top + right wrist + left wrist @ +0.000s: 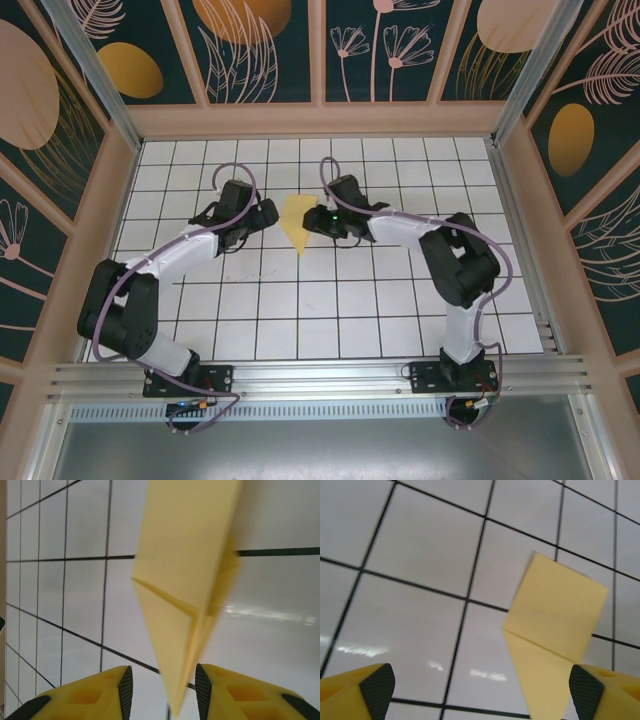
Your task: Fold a paper plane with a square sheet of paper (pick it up from the middle)
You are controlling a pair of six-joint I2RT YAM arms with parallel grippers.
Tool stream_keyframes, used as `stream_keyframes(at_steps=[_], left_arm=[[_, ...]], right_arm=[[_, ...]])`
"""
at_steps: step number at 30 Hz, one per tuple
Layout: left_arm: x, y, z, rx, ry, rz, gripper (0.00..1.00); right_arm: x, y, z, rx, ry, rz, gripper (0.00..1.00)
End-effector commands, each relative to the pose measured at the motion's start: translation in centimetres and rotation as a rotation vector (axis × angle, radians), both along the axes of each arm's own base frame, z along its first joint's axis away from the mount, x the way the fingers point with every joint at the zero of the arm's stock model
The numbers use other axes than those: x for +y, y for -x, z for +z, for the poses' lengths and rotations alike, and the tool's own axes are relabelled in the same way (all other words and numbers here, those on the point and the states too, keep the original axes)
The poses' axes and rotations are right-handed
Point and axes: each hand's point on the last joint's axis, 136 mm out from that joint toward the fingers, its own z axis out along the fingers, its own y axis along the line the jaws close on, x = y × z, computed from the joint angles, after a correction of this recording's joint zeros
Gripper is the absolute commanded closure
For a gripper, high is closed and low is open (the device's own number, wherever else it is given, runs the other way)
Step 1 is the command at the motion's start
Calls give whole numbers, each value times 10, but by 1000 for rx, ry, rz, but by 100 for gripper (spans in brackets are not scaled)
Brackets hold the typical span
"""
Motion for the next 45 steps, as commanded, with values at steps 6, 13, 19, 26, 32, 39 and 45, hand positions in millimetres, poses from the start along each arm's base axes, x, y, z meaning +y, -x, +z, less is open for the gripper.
stream_keyframes(at_steps=[6,13,19,26,32,39,45], left_arm=[[35,5,7,-66,49,127,5],[37,5,10,-85,56,130,5],[33,4,11,-90,68,108,3],[25,7,12,-99,107,73,1],[15,7,10,-91,152,37,2],[7,6,7,-88,200,18,1],[3,7,4,-75,213,4,1]], right_arm=[[35,5,-27,73,88,91,60],[42,17,-46,113,154,179,60],[12,38,-69,122,288,387,60],[-60,22,-53,50,415,407,60],[-60,-7,-5,-47,326,182,56],[-32,-26,-2,-26,240,-6,55],[-7,-47,-27,18,277,-3,55]])
